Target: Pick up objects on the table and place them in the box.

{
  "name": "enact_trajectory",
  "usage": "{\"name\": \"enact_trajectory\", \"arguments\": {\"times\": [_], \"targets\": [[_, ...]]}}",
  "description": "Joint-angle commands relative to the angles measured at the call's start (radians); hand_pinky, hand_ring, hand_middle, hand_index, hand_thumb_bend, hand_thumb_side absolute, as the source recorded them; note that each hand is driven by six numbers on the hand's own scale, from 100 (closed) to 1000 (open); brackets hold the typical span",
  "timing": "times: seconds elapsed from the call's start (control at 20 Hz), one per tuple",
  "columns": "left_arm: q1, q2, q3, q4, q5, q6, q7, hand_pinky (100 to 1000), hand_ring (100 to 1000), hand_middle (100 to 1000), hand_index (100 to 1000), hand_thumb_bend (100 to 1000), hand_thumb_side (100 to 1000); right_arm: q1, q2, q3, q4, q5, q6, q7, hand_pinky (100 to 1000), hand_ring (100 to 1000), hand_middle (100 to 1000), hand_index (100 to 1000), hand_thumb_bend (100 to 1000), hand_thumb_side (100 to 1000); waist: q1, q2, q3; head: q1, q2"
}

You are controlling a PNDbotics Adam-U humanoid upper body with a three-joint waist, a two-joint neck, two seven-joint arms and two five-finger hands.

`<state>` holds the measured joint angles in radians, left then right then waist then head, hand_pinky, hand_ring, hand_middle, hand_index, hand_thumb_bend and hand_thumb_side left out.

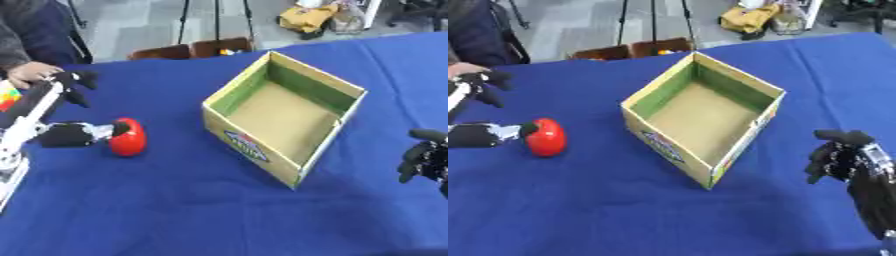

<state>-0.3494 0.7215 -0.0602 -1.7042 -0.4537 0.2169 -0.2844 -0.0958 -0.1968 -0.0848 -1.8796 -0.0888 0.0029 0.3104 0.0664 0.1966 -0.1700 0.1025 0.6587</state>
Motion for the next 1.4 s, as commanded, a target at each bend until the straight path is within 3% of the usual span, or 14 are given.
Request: {"name": "enact_trajectory", "arguments": {"times": [0.05,0.3,0.65,1.4], "targets": [[-0.059,0.095,-0.037,0.059,-0.034,0.008,-0.116,727,633,738,912,780,456,-0.004,-0.018,0.003,-0.01,0.009,-0.001,0.003,436,511,516,797,100,1000,-0.002,-0.017,0.0,-0.004,-0.005],[-0.16,0.113,-0.106,0.178,-0.068,-0.006,-0.244,710,634,724,904,743,434,-0.003,-0.02,0.007,-0.008,0.008,-0.001,0.007,436,511,516,797,100,1000,-0.002,-0.019,-0.004,-0.003,-0.002],[-0.275,0.059,-0.189,0.336,-0.154,-0.031,-0.279,687,634,706,885,696,419,-0.001,-0.02,0.008,-0.006,0.007,-0.002,0.01,435,511,516,797,100,1000,-0.004,-0.019,-0.008,-0.006,0.0],[-0.329,-0.042,-0.249,0.477,-0.232,-0.081,-0.282,615,586,647,834,595,401,0.001,-0.019,0.008,-0.005,0.006,-0.003,0.011,436,512,516,798,100,1000,-0.007,-0.017,-0.009,-0.007,0.003]]}}
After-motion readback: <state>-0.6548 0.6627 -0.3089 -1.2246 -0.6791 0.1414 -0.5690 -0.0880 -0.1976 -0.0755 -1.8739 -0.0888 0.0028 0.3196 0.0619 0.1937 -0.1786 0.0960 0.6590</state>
